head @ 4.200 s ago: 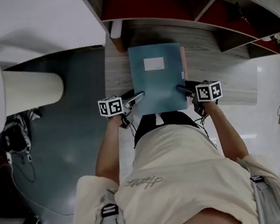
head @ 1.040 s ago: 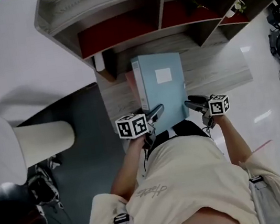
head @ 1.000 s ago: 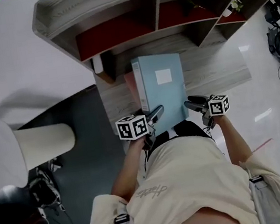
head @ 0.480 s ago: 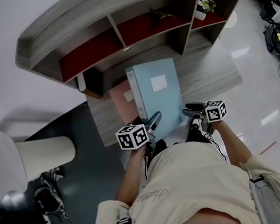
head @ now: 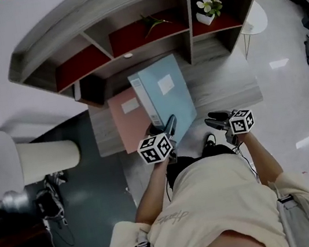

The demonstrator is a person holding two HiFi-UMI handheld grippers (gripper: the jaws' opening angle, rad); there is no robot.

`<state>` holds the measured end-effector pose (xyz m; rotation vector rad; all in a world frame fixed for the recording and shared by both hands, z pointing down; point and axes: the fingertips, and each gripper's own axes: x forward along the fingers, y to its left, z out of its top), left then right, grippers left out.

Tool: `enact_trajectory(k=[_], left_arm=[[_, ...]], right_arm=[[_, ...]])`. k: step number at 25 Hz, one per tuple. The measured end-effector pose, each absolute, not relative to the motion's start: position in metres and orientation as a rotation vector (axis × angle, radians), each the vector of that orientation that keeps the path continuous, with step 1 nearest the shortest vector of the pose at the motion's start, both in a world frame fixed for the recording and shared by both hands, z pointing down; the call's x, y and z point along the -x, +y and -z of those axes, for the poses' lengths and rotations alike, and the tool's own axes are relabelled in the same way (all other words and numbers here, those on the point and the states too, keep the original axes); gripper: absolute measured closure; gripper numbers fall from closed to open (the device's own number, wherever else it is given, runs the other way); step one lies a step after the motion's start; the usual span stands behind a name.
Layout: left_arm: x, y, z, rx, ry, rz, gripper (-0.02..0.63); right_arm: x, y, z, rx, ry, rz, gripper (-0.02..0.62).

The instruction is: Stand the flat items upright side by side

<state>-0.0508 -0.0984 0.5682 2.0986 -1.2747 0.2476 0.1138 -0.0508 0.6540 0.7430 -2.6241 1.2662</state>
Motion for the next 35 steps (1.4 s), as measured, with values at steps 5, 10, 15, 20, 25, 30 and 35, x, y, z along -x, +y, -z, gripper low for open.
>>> enact_trajectory(k=[5, 10, 15, 20, 25, 30, 35], left_arm=[[0.023, -0.123, -0.574, -2.118, -1.436, -0.267, 0.316], [0.013, -0.137, -0.567, -2.185, -1.629, -0.296, 0.314], [-0.001, -0.138, -0.578, -2.284, -1.873, -0.257, 0.313], [-0.024, -0.142, -0.585, -2.347, -1.942, -0.282, 0.310], [-0.027, -0.150, -0.610, -2.262, -1.920, -0.344, 0.302], [-0.028, -0.150, -0.648, -2.138, -1.827, -0.488, 0.290], [-0.032, -0.149, -0.661, -2.093, -1.799, -0.543, 0.295]], right_arm=[[-0.150, -0.045, -0.657, -0.691, -2.610, -1.264, 0.411], [-0.170, -0.039, -0.657, -0.692, -2.609, -1.267, 0.413], [-0.181, -0.033, -0.666, -0.691, -2.581, -1.286, 0.414], [-0.190, -0.025, -0.674, -0.687, -2.555, -1.348, 0.416], [-0.186, -0.020, -0.680, -0.668, -2.533, -1.352, 0.417], [-0.181, -0.021, -0.682, -0.647, -2.530, -1.352, 0.417], [-0.183, -0.021, -0.686, -0.641, -2.514, -1.350, 0.417]])
